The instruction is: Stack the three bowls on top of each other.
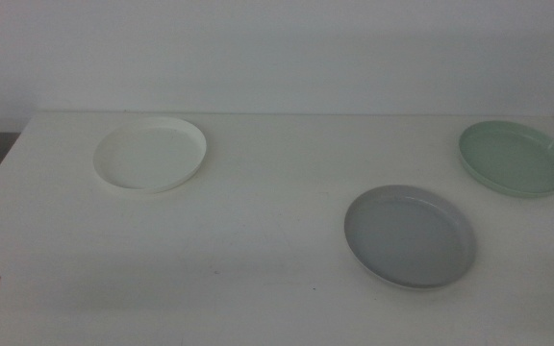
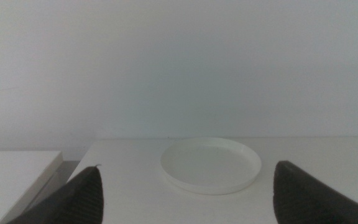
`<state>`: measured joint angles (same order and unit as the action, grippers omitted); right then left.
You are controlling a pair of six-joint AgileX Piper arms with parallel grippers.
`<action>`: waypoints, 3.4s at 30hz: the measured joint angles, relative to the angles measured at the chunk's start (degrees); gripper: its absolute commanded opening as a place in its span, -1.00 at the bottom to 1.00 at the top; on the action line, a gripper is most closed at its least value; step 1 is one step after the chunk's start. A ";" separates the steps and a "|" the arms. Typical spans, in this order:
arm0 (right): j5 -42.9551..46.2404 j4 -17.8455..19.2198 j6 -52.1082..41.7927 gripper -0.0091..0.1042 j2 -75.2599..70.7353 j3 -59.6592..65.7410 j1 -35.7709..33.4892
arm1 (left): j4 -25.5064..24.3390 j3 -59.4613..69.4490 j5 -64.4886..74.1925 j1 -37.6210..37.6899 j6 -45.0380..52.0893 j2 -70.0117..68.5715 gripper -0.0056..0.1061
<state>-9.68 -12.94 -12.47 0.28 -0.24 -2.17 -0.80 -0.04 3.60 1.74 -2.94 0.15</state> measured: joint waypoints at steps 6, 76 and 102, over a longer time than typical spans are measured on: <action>1.38 -0.78 0.00 0.80 0.00 0.00 0.00 | 0.00 0.00 -0.11 0.00 0.00 0.00 0.78; -35.53 -1.68 15.69 0.17 107.16 -69.74 -1.20 | 0.00 0.00 -0.03 0.00 0.00 0.00 0.78; -42.31 1.57 18.17 -0.88 110.22 -78.32 -3.23 | 0.00 0.00 -0.03 0.00 0.00 0.00 0.78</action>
<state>-51.99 -11.37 5.70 110.50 -78.56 -5.40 -0.80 -0.04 3.58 1.74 -2.94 0.15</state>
